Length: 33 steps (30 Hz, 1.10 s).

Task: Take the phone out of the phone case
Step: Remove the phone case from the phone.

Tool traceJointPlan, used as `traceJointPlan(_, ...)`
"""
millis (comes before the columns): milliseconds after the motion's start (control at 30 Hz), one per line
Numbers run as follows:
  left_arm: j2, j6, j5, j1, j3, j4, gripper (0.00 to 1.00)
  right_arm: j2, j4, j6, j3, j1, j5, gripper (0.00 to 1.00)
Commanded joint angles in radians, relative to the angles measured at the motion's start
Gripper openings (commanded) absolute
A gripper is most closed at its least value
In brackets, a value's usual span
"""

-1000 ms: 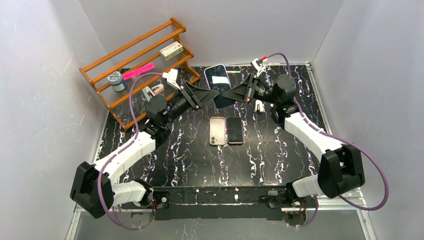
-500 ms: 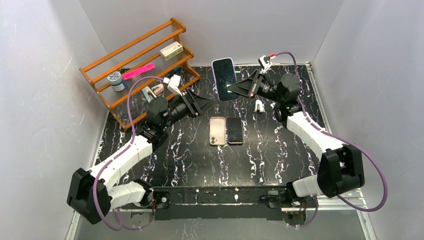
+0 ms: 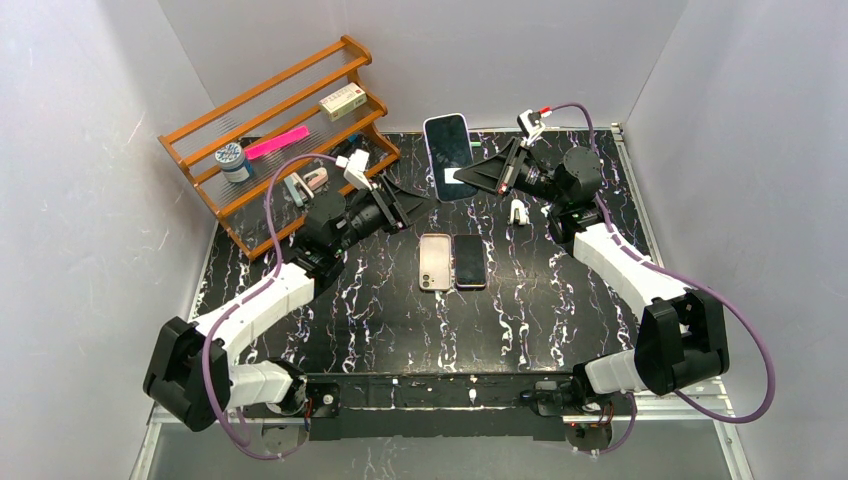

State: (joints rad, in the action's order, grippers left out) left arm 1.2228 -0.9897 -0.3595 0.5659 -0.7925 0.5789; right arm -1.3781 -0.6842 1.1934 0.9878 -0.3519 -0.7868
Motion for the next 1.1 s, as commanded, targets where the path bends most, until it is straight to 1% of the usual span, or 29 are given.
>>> traceJointPlan(0, 0.017, -0.006, -0.025, 0.009, -0.036, 0.064, 0.57, 0.045, -0.118, 0.009, 0.054, 0.001, 0.018, 0.01)
traceJointPlan(367, 0.085, -0.016, -0.025, 0.014, -0.081, 0.114, 0.56, 0.040, -0.131, 0.019, 0.047, 0.001, 0.000, 0.01)
traceJointPlan(633, 0.157, -0.073, -0.027, 0.014, -0.136, 0.204, 0.52, 0.056, -0.127, 0.032, 0.000, 0.002, -0.023, 0.01)
traceJointPlan(733, 0.185, -0.088, -0.027, 0.014, -0.160, 0.232, 0.49, 0.063, -0.125, 0.035, -0.018, 0.001, -0.027, 0.01)
traceJointPlan(800, 0.200, -0.088, -0.028, 0.014, -0.172, 0.242, 0.42, 0.067, -0.117, 0.032, -0.025, 0.002, -0.033, 0.01)
traceJointPlan(833, 0.206, -0.083, -0.026, 0.014, -0.177, 0.244, 0.38, 0.069, -0.109, 0.028, -0.027, 0.001, -0.037, 0.01)
traceJointPlan(867, 0.207, -0.073, -0.024, 0.013, -0.180, 0.243, 0.32, 0.071, -0.096, 0.022, -0.029, 0.001, -0.040, 0.01)
traceJointPlan(900, 0.208, -0.064, -0.024, 0.010, -0.178, 0.243, 0.22, 0.074, -0.078, 0.010, -0.028, 0.001, -0.043, 0.01)
traceJointPlan(1000, 0.207, -0.047, -0.020, -0.004, -0.160, 0.238, 0.05, 0.085, -0.026, -0.024, -0.027, 0.002, -0.045, 0.01)
traceJointPlan(1033, 0.205, -0.037, -0.016, -0.013, -0.152, 0.228, 0.01, 0.089, -0.013, -0.035, -0.028, 0.003, -0.045, 0.01)
traceJointPlan(1067, 0.199, -0.023, -0.008, -0.016, -0.143, 0.213, 0.00, 0.092, 0.000, -0.043, -0.028, 0.003, -0.045, 0.01)
